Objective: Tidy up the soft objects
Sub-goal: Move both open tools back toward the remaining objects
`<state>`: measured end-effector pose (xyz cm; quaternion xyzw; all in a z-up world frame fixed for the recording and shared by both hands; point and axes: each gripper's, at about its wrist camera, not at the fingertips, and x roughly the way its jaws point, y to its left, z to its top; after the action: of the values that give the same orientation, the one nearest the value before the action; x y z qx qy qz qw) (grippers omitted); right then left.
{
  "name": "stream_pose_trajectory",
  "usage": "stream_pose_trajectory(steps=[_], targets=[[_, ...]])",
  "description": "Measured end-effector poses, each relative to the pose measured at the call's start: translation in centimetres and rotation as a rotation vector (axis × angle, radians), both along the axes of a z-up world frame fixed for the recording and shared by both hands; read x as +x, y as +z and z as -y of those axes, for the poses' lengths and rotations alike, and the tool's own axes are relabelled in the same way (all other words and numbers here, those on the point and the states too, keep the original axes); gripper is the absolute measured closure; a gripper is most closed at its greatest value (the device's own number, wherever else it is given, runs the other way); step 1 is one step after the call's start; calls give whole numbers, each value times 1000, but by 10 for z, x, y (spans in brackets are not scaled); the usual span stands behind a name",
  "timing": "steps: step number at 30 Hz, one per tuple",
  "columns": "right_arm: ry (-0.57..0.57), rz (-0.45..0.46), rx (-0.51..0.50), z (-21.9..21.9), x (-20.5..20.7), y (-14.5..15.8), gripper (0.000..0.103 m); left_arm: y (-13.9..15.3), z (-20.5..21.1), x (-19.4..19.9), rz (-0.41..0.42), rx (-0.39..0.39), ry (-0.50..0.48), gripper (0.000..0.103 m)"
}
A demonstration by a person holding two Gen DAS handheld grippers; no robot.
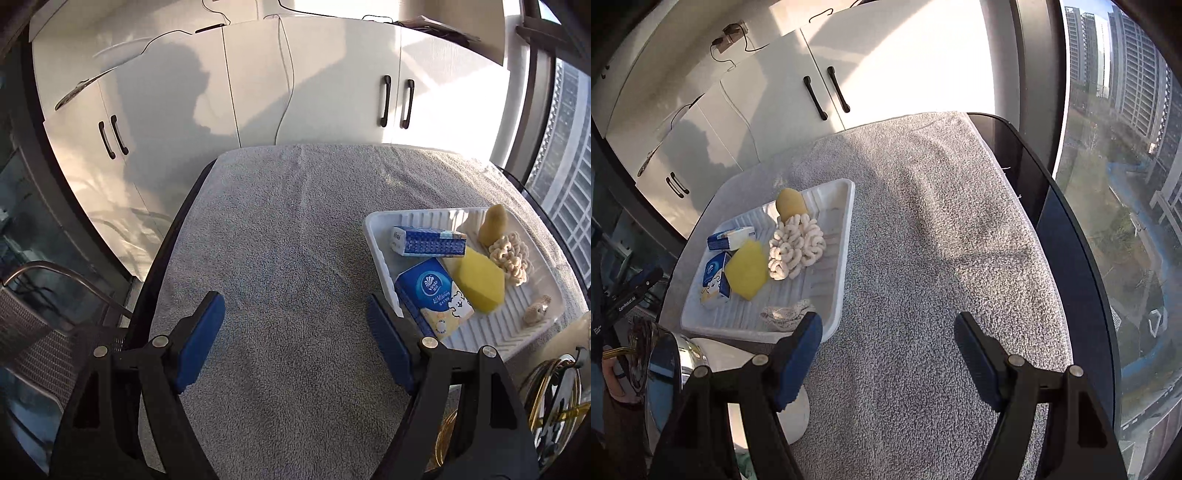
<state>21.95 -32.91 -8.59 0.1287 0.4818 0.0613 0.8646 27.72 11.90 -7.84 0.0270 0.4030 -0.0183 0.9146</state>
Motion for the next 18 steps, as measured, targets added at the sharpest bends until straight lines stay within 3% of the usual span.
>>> stream_pose_trajectory(steps=[5, 18], targets=[[-44, 2, -12, 18, -32, -3, 27, -13, -24, -26, -18, -34, 54, 25], [-84, 13, -118, 21, -118, -4, 27, -43, -58, -113, -35, -22, 123, 25]])
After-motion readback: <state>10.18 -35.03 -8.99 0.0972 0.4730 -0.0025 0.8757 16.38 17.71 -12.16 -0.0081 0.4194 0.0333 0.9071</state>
